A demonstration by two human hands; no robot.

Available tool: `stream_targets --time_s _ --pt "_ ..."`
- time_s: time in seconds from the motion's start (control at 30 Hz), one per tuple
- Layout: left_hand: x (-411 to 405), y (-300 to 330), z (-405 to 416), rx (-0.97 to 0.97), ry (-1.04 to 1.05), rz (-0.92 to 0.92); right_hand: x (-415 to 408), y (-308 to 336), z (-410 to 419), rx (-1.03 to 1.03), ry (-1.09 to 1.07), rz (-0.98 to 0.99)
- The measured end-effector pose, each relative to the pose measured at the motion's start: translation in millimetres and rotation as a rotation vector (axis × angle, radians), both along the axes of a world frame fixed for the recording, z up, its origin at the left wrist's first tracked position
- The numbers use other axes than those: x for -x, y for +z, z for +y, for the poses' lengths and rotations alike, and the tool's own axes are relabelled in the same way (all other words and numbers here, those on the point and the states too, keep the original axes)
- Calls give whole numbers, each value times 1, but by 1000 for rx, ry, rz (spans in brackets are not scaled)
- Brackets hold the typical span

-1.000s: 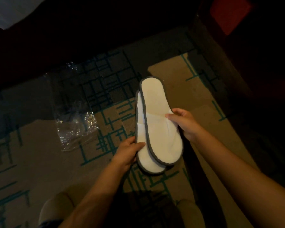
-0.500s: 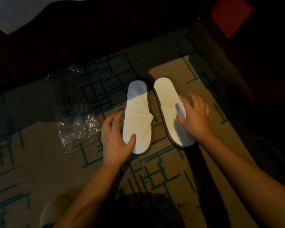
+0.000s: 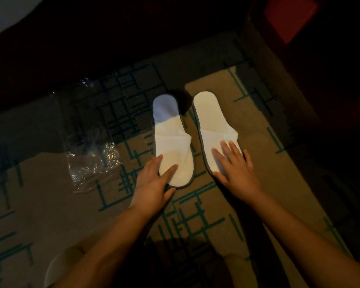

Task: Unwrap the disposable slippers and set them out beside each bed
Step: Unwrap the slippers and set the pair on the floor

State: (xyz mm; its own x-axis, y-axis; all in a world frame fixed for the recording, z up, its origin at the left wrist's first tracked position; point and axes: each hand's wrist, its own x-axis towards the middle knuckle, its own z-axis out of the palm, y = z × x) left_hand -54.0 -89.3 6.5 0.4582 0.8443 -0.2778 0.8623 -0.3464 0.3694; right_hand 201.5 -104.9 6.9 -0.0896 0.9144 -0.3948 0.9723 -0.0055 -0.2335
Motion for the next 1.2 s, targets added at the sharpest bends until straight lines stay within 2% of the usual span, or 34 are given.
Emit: stream_targets --time_s 0.17,0.33,0.67,1.2 --pt "-17 3 0 -12 30 -32 7 8 19 -24 52 57" --pt "-22 2 -2 5 -9 -16 -6 11 3 31 147 60" --pt "-30 -7 15 -67 15 43 -7 9 44 4 122 103" --pt "-45 -13 80 -114 124 -66 -10 8 125 -24 99 121"
